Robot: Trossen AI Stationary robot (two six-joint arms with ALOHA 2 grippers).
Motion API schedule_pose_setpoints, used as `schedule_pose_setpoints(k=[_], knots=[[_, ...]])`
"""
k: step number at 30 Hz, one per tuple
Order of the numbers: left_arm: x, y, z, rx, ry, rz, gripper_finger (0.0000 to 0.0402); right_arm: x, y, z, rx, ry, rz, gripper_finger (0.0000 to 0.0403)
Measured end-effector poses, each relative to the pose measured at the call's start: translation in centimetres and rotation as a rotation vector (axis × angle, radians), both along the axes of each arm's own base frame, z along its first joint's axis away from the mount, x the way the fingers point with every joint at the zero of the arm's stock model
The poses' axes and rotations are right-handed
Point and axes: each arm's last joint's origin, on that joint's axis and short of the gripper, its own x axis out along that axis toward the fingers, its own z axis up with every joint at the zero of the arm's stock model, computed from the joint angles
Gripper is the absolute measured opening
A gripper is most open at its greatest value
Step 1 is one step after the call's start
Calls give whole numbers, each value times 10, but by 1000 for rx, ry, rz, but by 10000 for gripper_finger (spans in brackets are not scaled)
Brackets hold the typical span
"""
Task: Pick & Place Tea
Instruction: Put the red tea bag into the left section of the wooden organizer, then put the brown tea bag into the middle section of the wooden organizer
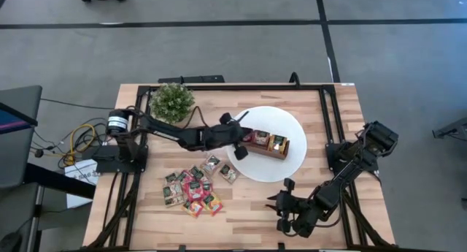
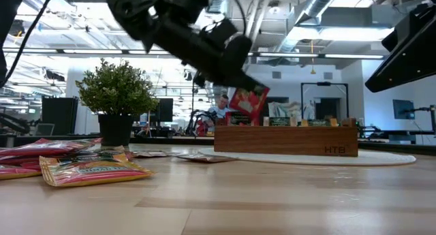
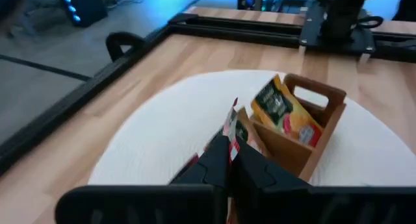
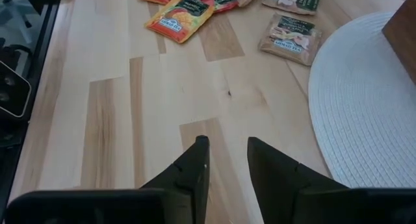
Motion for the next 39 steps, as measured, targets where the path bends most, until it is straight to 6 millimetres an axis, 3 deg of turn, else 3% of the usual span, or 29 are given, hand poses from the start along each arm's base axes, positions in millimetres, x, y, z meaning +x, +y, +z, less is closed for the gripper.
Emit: schedule_pose_setpoints(k=[9, 18, 26, 33, 39], knots=[[-16, 12, -20, -61, -58, 10, 0, 2, 0, 1, 5, -10, 2, 98], [-15, 6, -19, -93, -79, -81, 1, 3, -1, 1, 7, -16, 1, 98], [-15, 7, -19, -68, -65, -113, 67, 3, -1, 1, 7, -16, 1, 98], [-16, 10, -18, 79, -18, -16, 115, 3, -1, 1, 6, -16, 1, 98], [-14, -19, 0, 266, 31, 24, 105, 3, -1, 1, 3, -14, 2, 98]])
